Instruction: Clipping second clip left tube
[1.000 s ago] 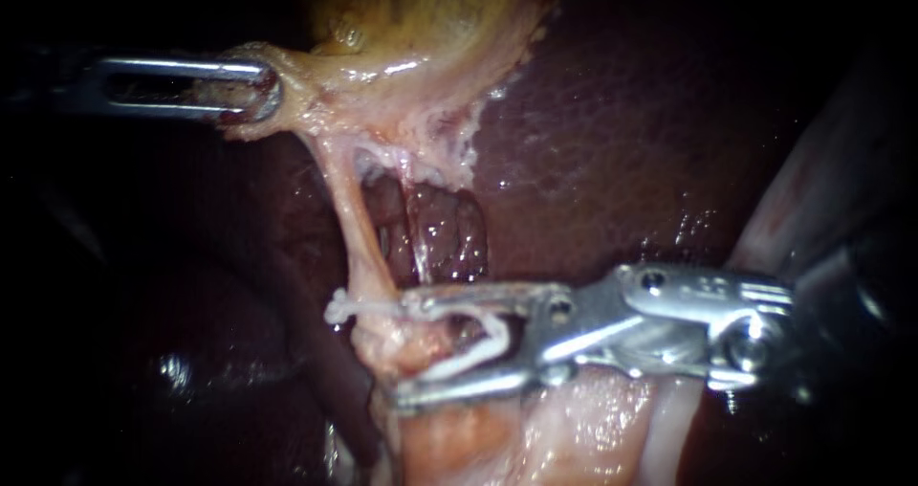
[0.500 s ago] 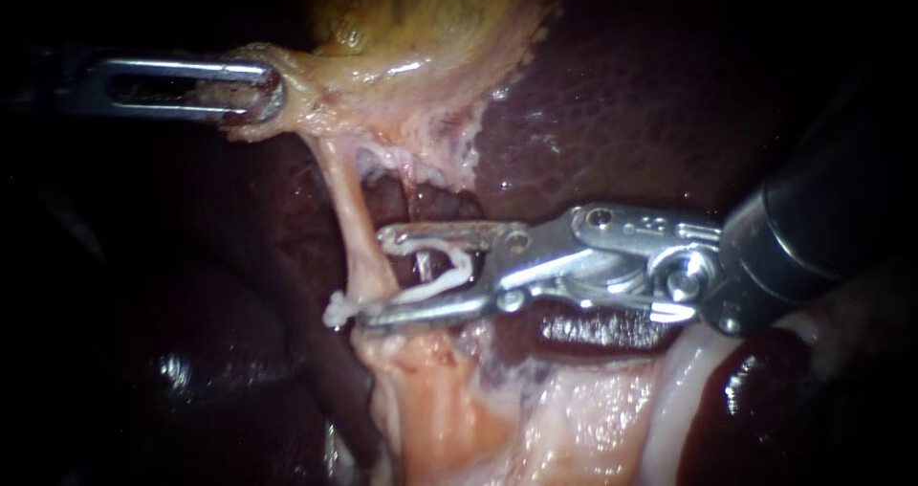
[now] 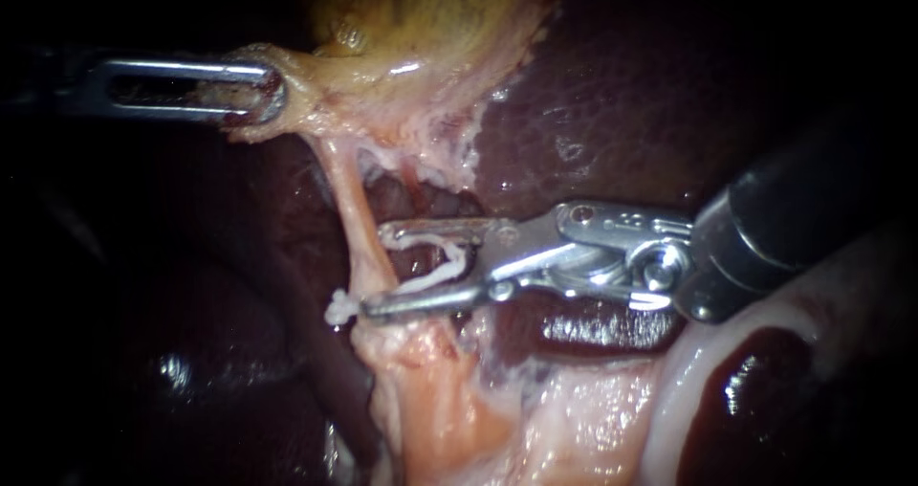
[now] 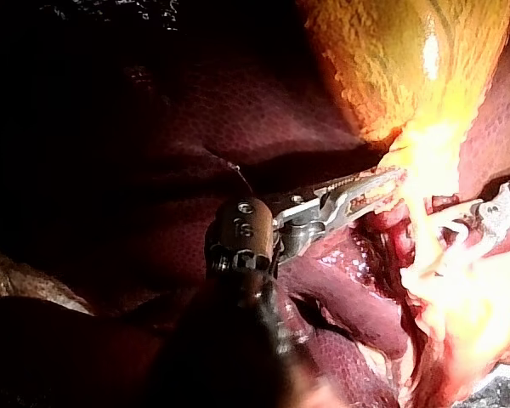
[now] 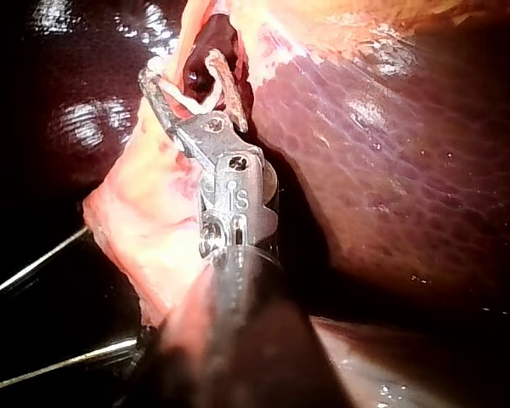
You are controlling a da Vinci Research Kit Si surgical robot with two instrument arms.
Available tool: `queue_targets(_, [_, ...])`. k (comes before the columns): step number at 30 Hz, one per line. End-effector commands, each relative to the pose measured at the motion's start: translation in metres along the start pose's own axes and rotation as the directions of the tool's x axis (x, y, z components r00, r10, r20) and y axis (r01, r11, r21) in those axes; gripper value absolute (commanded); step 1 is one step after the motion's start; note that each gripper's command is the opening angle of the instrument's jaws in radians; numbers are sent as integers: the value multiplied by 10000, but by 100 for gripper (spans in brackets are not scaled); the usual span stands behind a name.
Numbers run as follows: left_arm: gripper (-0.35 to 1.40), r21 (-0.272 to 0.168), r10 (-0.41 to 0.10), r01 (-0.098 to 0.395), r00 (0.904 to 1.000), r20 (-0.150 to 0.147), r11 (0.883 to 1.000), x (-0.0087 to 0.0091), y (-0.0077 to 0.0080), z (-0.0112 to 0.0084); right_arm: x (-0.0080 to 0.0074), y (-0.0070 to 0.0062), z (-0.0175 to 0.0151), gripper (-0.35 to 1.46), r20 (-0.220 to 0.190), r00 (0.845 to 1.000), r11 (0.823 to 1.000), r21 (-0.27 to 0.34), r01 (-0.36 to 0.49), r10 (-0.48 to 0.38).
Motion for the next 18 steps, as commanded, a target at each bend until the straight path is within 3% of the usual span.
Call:
queue_targets(1, [-35, -22, 10, -10, 10000, 16, 10000, -1, -1, 1, 1, 0, 3, 50, -46, 10000, 9999, 106, 9, -8])
queue_targets(8, [-35, -31, 20, -20, 10000, 19, 10000, -3, -1, 5, 10, -3, 28, 49, -315, 9992, 9965, 789, 271, -247])
queue_targets(18, [-35, -57, 29, -29, 10000, 36, 10000, -4, -1, 5, 13, -36, 23, 46, -474, 9974, 9821, 1781, 610, -534])
